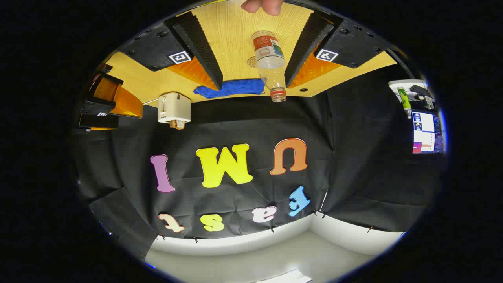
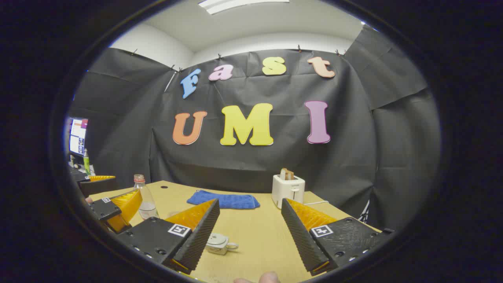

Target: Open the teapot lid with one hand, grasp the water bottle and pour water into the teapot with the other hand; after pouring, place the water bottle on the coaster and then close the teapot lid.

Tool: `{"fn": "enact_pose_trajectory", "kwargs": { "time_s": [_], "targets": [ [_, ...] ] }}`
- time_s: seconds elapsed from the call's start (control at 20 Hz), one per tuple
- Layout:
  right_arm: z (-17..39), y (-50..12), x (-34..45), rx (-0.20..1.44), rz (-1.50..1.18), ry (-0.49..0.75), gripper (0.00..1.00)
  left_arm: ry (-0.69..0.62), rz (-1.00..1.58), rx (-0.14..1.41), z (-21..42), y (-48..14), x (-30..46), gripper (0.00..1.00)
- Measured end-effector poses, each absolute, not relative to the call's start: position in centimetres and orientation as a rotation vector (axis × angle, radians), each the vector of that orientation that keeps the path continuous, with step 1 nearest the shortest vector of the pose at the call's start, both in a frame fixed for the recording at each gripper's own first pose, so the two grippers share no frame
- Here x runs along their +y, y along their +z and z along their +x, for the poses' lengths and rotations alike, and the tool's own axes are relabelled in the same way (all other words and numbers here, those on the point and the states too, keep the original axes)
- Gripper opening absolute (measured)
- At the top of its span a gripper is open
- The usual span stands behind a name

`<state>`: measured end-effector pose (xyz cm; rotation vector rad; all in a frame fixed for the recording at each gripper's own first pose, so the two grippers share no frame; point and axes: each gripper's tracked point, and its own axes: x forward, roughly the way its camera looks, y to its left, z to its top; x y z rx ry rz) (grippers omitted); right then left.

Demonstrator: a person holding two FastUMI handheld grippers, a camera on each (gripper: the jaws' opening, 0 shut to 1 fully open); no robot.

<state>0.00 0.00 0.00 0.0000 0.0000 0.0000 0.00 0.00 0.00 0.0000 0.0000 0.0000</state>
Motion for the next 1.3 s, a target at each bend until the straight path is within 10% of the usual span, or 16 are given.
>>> {"fn": "enact_pose_trajectory", "kwargs": {
  "time_s": [1.3],
  "targets": [
    [1.4,-4.6,3.7,0.081,0.019,0.092,0.97,0.034,-0.029,0.008,-0.2,0.4,0.7,0.99]
  ]
}}
